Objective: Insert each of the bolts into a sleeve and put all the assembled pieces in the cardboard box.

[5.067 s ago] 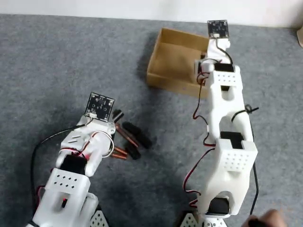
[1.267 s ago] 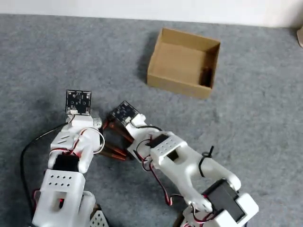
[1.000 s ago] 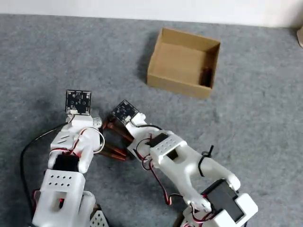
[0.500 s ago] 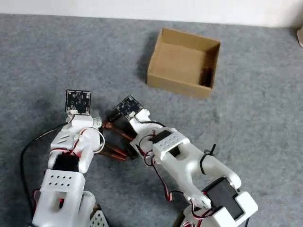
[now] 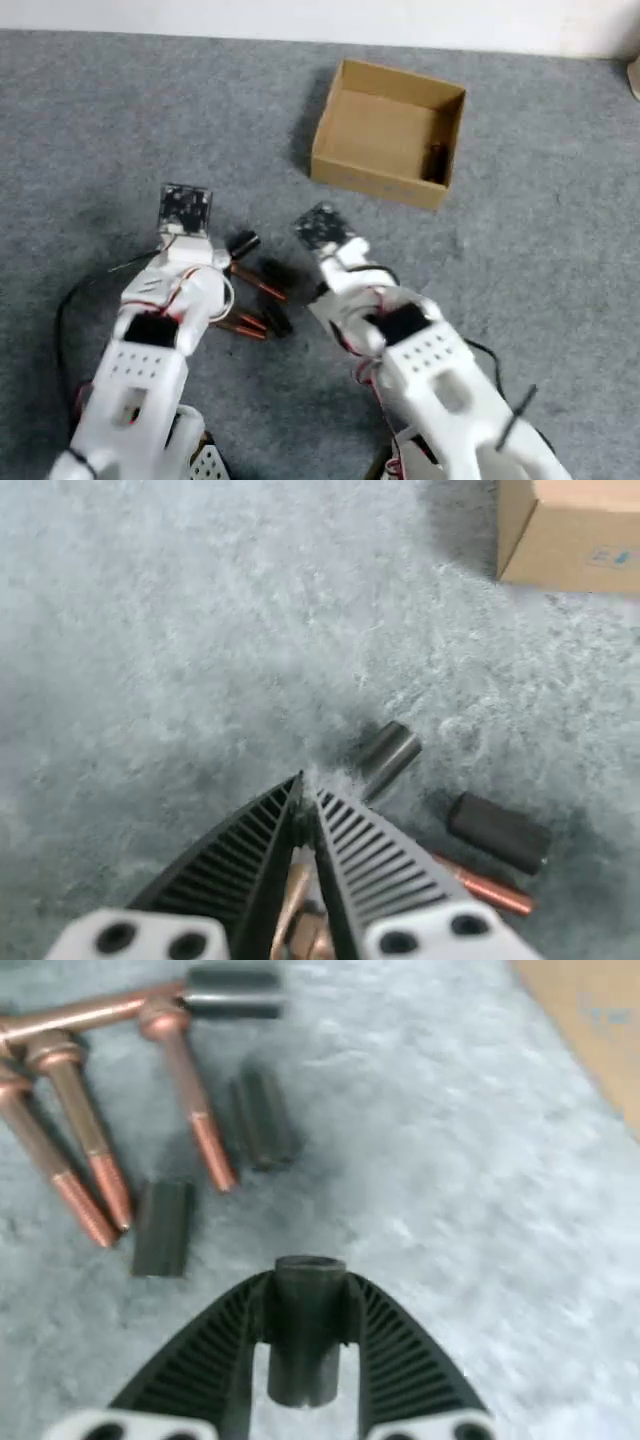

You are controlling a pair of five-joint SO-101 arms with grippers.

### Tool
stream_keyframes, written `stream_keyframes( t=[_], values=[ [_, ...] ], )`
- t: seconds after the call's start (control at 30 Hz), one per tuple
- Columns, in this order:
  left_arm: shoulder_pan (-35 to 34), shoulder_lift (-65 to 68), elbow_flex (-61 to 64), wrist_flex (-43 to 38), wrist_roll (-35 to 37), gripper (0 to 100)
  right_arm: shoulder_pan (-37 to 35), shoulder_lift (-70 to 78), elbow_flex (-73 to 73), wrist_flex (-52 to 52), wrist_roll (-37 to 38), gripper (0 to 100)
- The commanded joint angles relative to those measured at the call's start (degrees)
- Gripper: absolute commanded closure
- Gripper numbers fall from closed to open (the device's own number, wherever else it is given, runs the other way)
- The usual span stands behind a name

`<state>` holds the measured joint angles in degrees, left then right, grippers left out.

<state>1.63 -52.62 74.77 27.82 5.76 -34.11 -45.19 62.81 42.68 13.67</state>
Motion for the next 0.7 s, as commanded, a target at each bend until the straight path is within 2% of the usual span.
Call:
stream_keyframes(
  t=[0.0,0.13,0.23,0.37,0.47,0.53,0.6,0.67],
  values=[
    [0.7,12.8,-9.6,-1.1,7.8,99,3.8,-8.4,1.5,4.1,0.1,99.5],
    [0.0,26.8,-17.8,-0.3,20.0,92,4.2,-13.5,5.9,4.7,0.1,99.5],
    [-0.1,33.9,-25.5,7.0,29.4,92,4.5,-15.3,7.2,4.7,0.1,99.5],
    [0.6,37.0,-37.2,22.2,31.3,92,4.7,-15.4,7.9,4.6,0.1,99.5],
    [4.3,37.8,-41.9,29.5,31.6,93,4.7,-15.4,8.0,4.6,0.1,99.5],
    [6.4,38.5,-41.5,33.6,32.9,97,4.8,-15.4,8.0,4.6,0.1,99.5],
    [7.3,39.2,-39.3,35.6,38.1,100,4.8,-15.4,8.0,4.5,0.1,99.5],
    [7.4,39.6,-37.3,34.8,43.2,98,4.8,-15.4,8.0,4.5,0.1,99.5]
  ],
)
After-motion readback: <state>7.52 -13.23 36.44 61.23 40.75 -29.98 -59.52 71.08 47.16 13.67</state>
